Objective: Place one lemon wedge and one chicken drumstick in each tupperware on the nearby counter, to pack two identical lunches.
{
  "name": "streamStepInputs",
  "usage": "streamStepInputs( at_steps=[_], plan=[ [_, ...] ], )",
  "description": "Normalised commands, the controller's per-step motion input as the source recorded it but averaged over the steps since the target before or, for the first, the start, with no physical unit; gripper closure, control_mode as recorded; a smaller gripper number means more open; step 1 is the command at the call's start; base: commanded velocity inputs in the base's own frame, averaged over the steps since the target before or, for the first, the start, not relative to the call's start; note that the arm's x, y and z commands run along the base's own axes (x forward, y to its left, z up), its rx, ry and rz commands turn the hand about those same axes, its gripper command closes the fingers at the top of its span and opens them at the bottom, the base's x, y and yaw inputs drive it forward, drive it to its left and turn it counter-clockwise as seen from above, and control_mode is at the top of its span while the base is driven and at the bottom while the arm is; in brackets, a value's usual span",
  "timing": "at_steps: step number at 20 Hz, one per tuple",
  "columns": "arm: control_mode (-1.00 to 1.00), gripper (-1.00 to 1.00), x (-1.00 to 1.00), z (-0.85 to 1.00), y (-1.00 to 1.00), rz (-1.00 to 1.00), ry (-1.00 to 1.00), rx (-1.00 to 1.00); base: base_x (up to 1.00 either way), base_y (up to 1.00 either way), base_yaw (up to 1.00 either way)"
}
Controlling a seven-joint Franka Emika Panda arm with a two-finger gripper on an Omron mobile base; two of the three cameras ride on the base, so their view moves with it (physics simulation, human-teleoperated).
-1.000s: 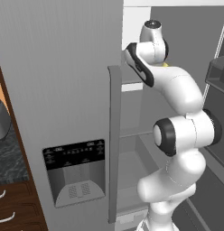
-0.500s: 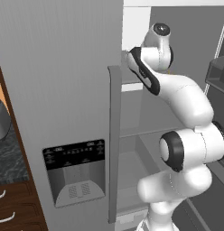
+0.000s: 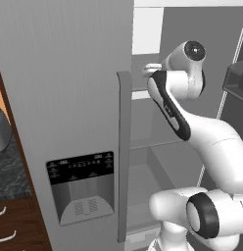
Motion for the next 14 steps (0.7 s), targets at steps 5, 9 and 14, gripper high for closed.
streamStepInputs(
  at_steps=[5, 9, 14],
  plan=[
    [-1.00, 1.00, -1.00, -0.09, -0.02, 0.00, 0.13, 0.00, 0.00, 0.00, 0.00],
    [-1.00, 1.00, -1.00, -0.48, -0.03, 0.00, 0.02, -0.01, 0.00, 0.00, 0.00],
    [-1.00, 1.00, -1.00, -0.73, 0.00, 0.00, 0.05, -0.08, 0.00, 0.00, 0.00]
  ],
)
